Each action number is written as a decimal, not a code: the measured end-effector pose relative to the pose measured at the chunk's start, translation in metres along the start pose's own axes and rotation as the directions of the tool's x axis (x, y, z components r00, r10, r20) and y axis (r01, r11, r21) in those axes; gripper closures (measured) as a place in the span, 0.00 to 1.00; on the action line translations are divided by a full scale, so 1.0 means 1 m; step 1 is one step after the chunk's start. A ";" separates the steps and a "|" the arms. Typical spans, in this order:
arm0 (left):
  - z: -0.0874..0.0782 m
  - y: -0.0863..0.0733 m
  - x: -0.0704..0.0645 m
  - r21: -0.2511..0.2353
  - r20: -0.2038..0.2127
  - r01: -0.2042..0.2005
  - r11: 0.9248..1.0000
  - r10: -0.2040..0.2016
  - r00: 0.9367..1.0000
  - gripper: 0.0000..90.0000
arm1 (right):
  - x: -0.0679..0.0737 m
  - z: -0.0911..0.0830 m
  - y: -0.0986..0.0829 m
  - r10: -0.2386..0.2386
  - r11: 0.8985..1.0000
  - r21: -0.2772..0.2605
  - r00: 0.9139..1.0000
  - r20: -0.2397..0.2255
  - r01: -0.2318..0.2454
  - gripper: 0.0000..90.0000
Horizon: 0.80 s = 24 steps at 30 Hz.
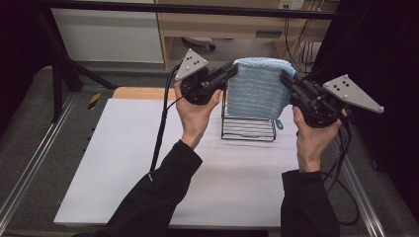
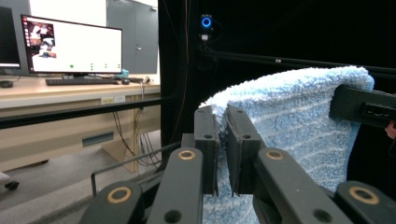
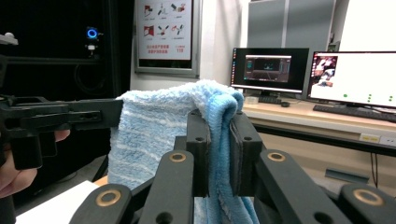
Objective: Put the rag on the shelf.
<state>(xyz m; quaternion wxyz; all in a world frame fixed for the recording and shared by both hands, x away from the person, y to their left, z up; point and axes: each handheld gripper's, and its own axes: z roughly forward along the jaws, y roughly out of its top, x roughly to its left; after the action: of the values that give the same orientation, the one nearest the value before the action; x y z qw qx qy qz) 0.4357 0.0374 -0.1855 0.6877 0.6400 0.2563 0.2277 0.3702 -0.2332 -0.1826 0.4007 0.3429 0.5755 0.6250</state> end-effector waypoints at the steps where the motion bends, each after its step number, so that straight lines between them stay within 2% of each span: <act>1: 0.002 0.002 0.000 -0.003 -0.002 -0.004 1.000 0.004 1.000 0.93 | -0.001 0.001 0.002 -0.001 1.000 -0.004 1.000 0.002 0.001 0.90; 8: 0.010 0.016 0.001 -0.028 -0.004 -0.005 1.000 0.005 1.000 0.93 | -0.010 0.009 0.015 -0.002 0.999 -0.040 1.000 0.013 0.002 0.90; 14: 0.018 0.026 0.006 -0.039 -0.010 -0.001 0.999 0.000 1.000 0.93 | -0.015 0.017 0.022 -0.006 0.999 -0.047 1.000 0.018 0.007 0.90; 19: 0.026 0.035 0.011 -0.032 -0.030 -0.021 0.999 0.020 0.999 0.93 | -0.021 0.027 0.028 -0.004 0.999 -0.048 1.000 0.018 0.005 0.90; 24: 0.033 0.042 0.018 -0.037 -0.035 -0.007 0.999 0.006 0.999 0.93 | -0.028 0.040 0.034 -0.004 0.998 -0.055 1.000 0.021 0.005 0.90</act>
<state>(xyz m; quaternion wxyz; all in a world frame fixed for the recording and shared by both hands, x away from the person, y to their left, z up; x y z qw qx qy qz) 0.4710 0.0267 -0.1430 0.6941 0.6239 0.2618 0.2457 0.4144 -0.2411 -0.1440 0.4173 0.3371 0.5547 0.6361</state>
